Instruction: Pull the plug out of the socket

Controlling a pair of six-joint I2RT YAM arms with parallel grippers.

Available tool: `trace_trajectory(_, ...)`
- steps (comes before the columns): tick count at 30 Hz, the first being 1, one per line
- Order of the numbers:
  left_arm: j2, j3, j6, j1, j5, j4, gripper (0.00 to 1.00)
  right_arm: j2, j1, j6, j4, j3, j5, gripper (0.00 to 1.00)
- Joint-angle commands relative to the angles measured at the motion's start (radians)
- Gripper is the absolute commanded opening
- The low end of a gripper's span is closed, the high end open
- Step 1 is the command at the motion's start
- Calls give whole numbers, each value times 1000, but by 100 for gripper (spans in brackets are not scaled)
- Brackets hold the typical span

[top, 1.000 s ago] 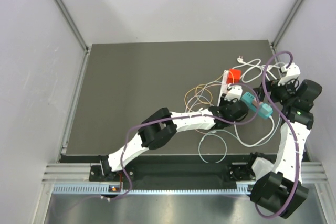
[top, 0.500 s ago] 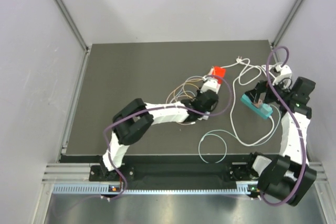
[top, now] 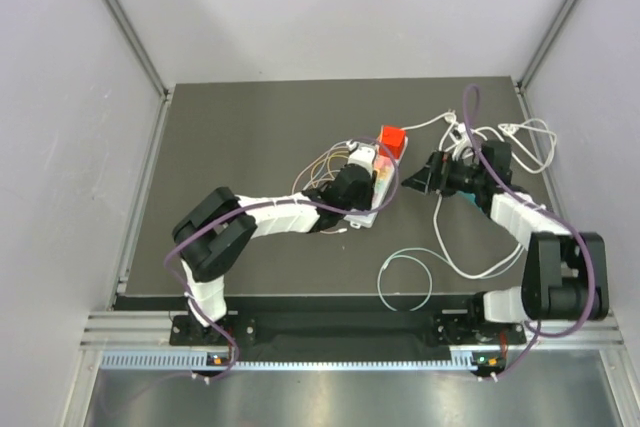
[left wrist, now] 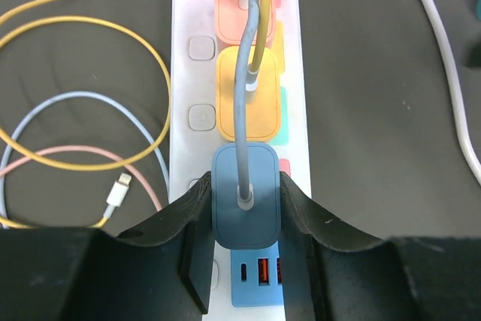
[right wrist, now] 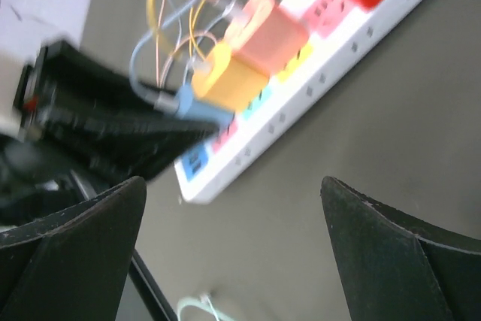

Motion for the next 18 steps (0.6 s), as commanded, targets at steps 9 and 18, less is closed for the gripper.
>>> trace_trajectory(9, -217, -171, -143, 82, 160, 251, 0, 329, 137, 447, 387, 89, 158, 99)
trace_trajectory(18, -250, -217, -181, 97, 232, 251, 0, 510, 141, 609, 474, 181, 158, 92)
